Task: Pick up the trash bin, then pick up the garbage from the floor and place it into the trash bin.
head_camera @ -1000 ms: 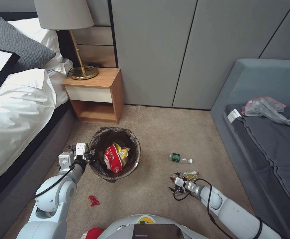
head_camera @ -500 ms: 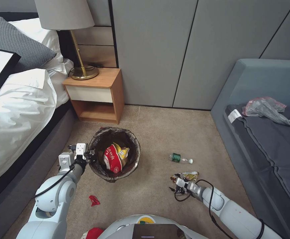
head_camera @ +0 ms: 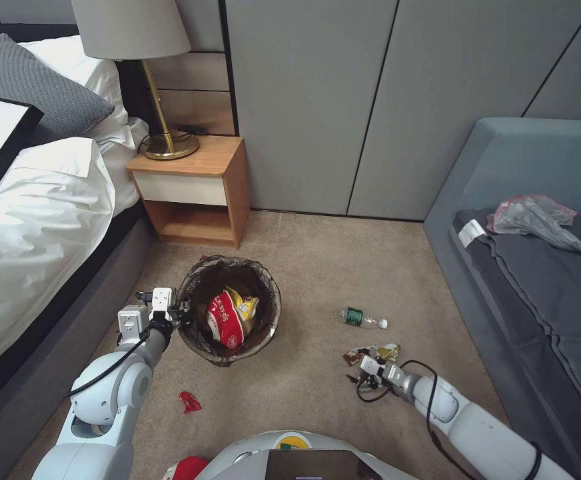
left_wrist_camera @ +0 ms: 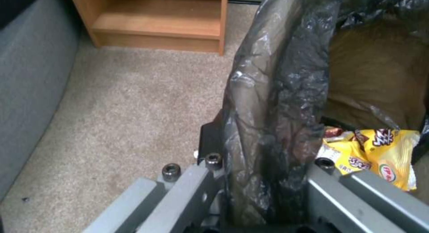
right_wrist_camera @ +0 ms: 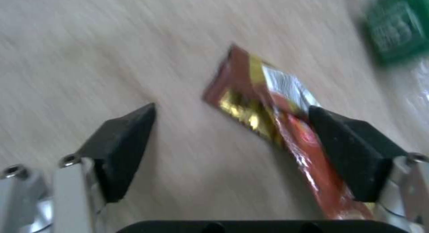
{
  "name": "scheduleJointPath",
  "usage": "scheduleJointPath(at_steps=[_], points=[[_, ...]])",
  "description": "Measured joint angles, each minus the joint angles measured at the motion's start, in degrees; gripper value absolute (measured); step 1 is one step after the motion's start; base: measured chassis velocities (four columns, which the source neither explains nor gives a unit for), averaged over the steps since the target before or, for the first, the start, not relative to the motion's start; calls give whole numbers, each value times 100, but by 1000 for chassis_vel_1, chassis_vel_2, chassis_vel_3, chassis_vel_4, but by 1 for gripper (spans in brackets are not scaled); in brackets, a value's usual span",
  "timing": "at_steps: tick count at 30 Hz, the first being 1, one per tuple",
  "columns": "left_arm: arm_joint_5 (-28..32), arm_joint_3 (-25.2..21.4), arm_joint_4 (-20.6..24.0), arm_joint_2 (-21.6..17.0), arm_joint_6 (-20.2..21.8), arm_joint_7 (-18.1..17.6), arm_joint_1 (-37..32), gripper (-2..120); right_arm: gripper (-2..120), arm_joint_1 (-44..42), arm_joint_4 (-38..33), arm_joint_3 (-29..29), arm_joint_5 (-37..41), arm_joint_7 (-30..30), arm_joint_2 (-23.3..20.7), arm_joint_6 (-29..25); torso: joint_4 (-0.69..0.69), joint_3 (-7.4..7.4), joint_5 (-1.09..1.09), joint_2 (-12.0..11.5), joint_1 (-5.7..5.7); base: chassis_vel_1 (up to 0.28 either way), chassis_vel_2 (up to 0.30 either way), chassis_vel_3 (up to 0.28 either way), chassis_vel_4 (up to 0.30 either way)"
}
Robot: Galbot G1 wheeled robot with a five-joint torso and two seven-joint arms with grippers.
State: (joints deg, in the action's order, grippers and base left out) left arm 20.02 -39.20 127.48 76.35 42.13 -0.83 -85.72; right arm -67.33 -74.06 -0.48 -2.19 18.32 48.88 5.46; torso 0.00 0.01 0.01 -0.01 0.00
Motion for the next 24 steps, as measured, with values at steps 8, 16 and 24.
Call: scheduleJointPath(at_steps=[8,16,24], points=[[-9,5,-19,13,0,1,2,0,62,5,-29,69,98,-9,-159,33,-5,1,-11,0,0,0,0,0,0],[-27,17,-47,43,0,3,22,0,38,41,7,96,162,-8,-196,20,-3,0,-7,-1,0,0,0,0,0],[-31,-18,-46,29,0,20,-15,0,20,192,216,24,140,27,-1,-60,-9,-2,-9,1,0,0,0,0,0]])
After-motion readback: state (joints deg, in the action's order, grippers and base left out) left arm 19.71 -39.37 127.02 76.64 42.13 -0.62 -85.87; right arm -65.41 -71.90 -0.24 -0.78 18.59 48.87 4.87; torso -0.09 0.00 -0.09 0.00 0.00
